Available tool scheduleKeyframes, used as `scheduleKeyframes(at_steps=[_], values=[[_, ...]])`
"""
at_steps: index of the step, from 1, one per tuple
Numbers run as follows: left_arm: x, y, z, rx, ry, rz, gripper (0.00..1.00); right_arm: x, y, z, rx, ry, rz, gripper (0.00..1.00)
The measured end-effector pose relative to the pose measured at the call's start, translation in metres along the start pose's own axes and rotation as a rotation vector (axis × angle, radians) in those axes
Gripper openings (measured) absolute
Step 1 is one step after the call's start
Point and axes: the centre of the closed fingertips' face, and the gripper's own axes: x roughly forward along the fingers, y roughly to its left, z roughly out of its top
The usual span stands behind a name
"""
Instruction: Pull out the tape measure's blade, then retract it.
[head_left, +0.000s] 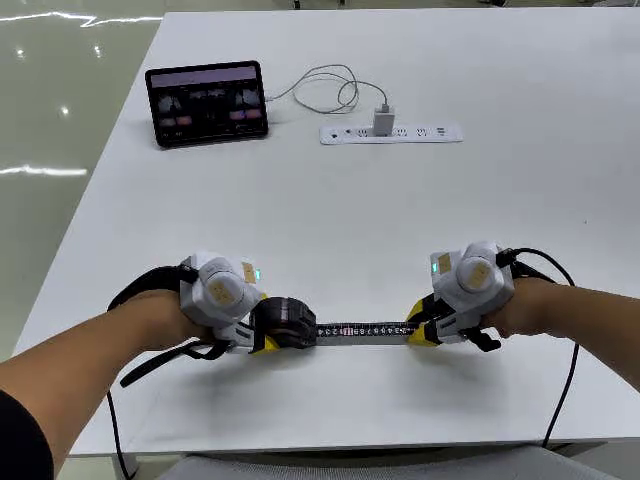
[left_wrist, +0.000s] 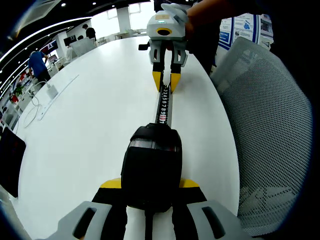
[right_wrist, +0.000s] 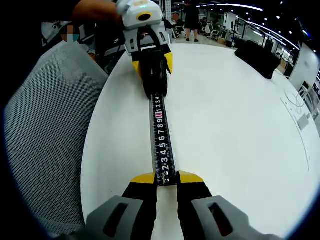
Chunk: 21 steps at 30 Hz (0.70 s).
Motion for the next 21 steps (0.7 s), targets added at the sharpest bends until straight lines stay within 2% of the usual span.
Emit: scheduleKeyframes(at_steps=[8, 21], values=[[0.0, -0.001, 0.001, -0.002, 0.0, 0.001, 0.3, -0.002, -0.001, -0.003, -0.008, 0.011, 0.002, 0.1], [0.0, -0.001, 0.0, 0.001, 0.003, -0.003, 0.3, -0.012, -0.006, -0.018, 0.011, 0.018, -0.007, 0.1]])
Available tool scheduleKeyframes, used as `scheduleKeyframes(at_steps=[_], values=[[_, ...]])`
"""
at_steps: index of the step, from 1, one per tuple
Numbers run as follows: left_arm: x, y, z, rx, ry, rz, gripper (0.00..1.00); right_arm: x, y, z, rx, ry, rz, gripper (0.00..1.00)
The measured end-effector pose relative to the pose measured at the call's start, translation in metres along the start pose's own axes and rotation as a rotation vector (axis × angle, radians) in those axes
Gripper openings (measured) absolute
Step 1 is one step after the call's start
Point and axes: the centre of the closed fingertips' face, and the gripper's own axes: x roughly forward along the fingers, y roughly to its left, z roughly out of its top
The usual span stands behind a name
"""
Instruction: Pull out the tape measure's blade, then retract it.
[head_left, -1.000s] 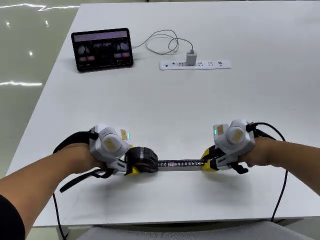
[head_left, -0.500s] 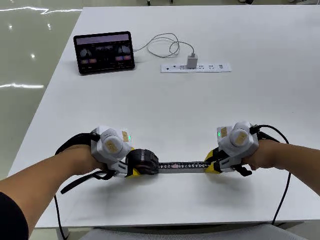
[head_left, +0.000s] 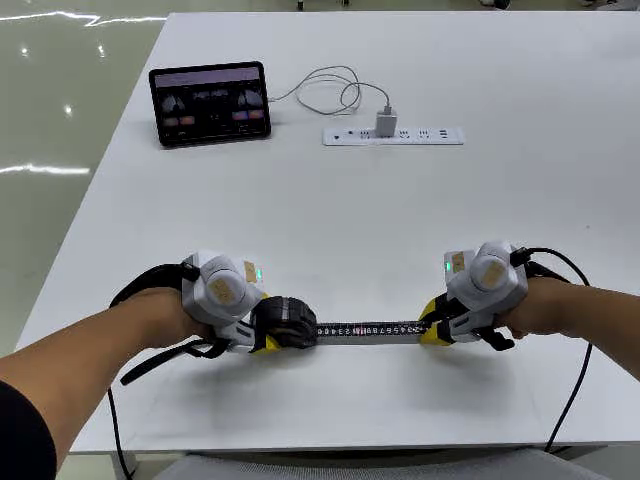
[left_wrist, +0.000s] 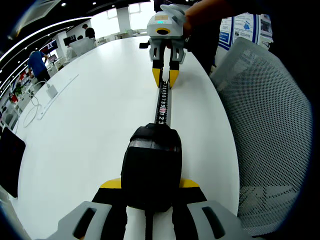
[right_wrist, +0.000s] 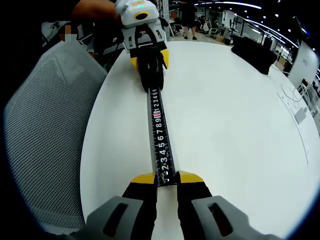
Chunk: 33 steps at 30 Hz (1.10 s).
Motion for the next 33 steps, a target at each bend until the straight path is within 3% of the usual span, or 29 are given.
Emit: scheduleKeyframes(at_steps=[33], values=[[0.0, 0.0, 0.0, -0.012, -0.005, -0.01, 0.3, -0.02, -0.005, -0.029, 0.018, 0.032, -0.019, 0.1]])
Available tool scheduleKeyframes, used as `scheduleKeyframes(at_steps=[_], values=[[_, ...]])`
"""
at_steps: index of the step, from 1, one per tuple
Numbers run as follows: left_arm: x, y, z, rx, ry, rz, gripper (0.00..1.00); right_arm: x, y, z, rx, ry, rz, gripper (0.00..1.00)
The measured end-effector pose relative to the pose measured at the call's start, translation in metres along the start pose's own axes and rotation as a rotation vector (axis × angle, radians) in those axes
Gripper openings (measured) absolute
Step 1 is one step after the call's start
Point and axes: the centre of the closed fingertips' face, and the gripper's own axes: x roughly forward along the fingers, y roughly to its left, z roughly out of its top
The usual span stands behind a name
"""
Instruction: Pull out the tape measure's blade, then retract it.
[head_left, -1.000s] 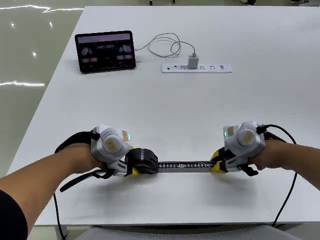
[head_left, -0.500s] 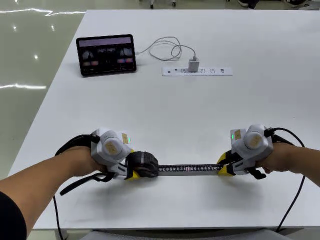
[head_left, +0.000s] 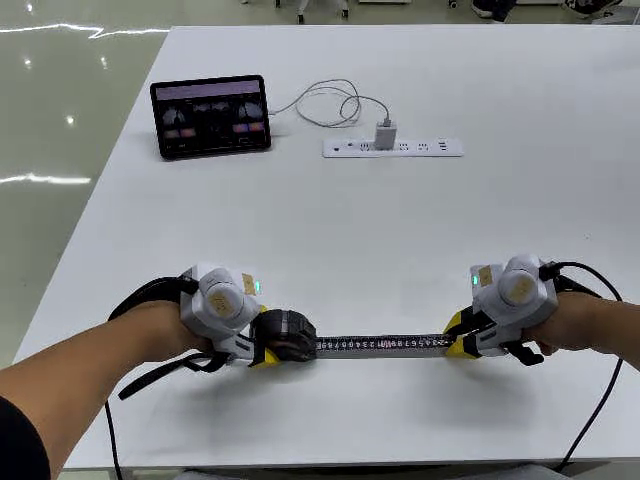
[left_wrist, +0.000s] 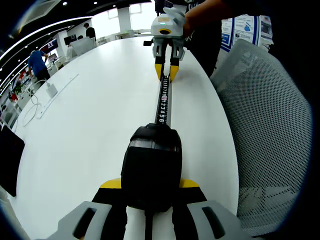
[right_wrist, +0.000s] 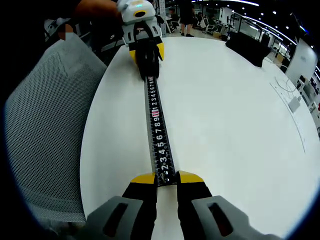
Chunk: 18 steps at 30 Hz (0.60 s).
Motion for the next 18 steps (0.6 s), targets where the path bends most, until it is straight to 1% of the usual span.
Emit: scheduleKeyframes(at_steps=[18], values=[[0.0, -0.0001, -0.0001, 0.004, -0.003, -0.002, 0.3, -0.0052, -0.0004, -0.0093, 0.014, 0.002, -0.005, 0.1]])
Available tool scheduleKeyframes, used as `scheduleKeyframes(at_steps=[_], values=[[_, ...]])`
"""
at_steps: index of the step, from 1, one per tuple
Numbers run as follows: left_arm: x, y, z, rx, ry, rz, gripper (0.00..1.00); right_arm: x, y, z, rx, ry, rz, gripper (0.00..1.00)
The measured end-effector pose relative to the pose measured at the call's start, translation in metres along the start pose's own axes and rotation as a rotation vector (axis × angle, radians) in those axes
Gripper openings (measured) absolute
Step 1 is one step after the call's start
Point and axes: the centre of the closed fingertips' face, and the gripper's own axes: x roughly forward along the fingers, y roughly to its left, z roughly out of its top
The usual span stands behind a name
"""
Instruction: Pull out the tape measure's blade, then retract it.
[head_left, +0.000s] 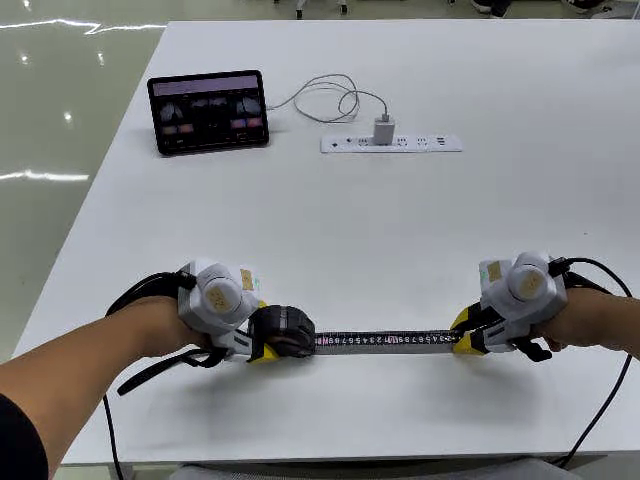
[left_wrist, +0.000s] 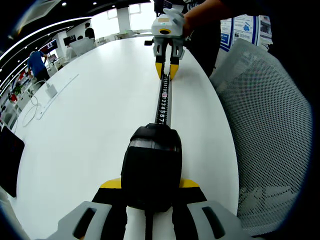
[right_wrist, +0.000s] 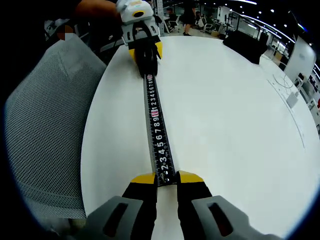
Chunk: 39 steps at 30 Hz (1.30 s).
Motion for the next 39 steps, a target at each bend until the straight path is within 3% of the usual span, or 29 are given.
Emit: scheduleKeyframes(at_steps=[16, 31, 34, 39], values=[[0.0003, 0.0008, -0.0004, 0.001, 0.001, 0.006, 0.3, -0.0045, -0.0028, -0.0097, -0.005, 0.016, 0.0, 0.1], [0.0005, 0.0004, -0.0004, 0.004, 0.002, 0.004, 0.31, -0.0072, 0.0028, -0.005, -0.004, 0.016, -0.007, 0.1], [0.0007, 0.0001, -0.0007, -0.012, 0.007, -0.005, 0.31, -0.0072, 0.0031, -0.0046, 0.029, 0.009, -0.013, 0.11], [0.0027, -0.0001, 0.0013, 0.012, 0.008, 0.001, 0.32, -0.0068, 0.0006, -0.0063, 0.012, 0.014, -0.019, 0.12]])
